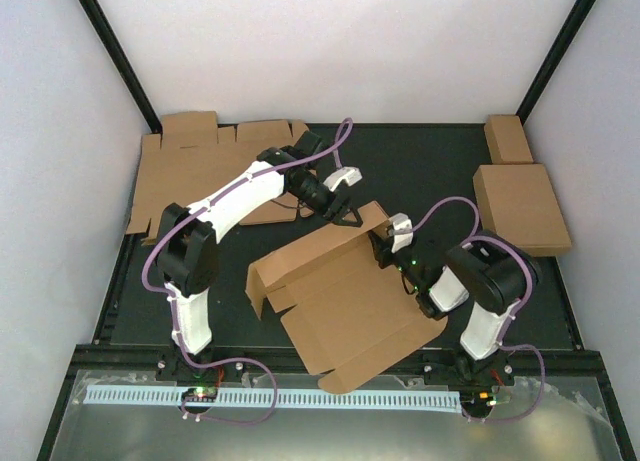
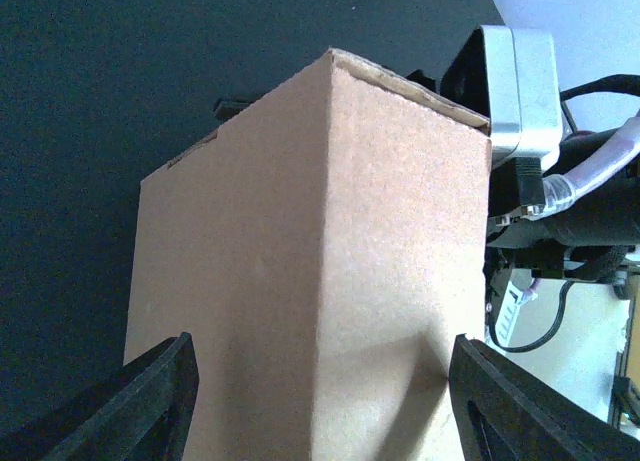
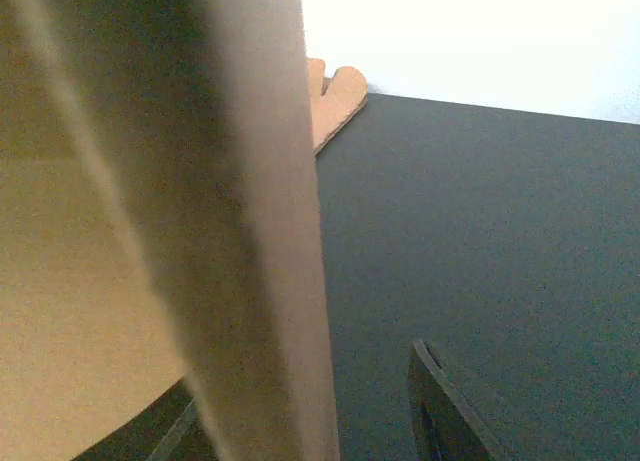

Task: Fold the paper box

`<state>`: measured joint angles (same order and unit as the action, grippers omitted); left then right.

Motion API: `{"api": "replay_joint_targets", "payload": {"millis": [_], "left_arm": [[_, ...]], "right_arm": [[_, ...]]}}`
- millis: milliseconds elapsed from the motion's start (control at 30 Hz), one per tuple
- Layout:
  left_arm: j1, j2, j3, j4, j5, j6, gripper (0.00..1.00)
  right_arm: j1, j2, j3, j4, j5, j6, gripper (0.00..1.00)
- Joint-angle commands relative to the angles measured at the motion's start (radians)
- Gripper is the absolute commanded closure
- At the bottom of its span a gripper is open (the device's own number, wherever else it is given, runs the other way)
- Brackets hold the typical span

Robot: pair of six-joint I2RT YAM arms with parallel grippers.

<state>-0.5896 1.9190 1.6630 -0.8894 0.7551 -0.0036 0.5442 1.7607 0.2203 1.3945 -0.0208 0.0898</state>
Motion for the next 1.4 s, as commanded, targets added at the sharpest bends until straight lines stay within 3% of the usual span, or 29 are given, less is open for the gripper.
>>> {"api": "replay_joint_targets", "payload": {"millis": [0,167,233,333,533,633,767,900,1033,1167,1367], "left_arm": [[0.006,-0.002,0.004,0.002,0.007,0.010,0.29],[0.005,-0.007,-0.001,0.003,0.006,0.010,0.29],[0.006,-0.017,-0.002,0.003,-0.001,0.007,0.29],[0.008,-0.054,0.000,0.014,-0.032,-0.001,0.28],[0.009,-0.223,0.005,0.049,-0.206,-0.037,0.14],[0.012,-0.351,-0.028,0.089,-0.328,-0.052,0.10],[0.019,-0.571,-0.134,0.173,-0.495,-0.065,0.01],[0.022,-0.804,-0.252,0.238,-0.689,-0.095,0.01],[0.022,-0.991,-0.312,0.205,-0.841,-0.202,0.01],[0.022,-1.121,-0.375,0.162,-0.851,-0.314,0.01],[0.022,-1.256,-0.517,0.198,-0.777,-0.475,0.01]], "right_arm": [[0.007,0.056,-0.010,0.123,0.008,0.011,0.57],[0.007,0.058,-0.010,0.127,0.015,0.004,0.85],[0.007,0.037,-0.012,0.126,0.020,0.001,0.91],[0.007,0.001,-0.021,0.111,0.049,0.013,0.92],[0.006,-0.151,-0.020,-0.036,0.090,0.064,0.96],[0.007,-0.261,0.022,-0.212,0.121,0.090,0.97],[0.004,-0.395,0.141,-0.585,0.217,0.140,0.98],[-0.001,-0.484,0.200,-0.726,0.277,0.193,0.98],[-0.028,-0.544,0.267,-0.872,0.292,0.287,0.98],[-0.057,-0.597,0.316,-0.957,0.304,0.440,0.98],[-0.059,-0.661,0.376,-1.083,0.488,0.754,0.98]]}}
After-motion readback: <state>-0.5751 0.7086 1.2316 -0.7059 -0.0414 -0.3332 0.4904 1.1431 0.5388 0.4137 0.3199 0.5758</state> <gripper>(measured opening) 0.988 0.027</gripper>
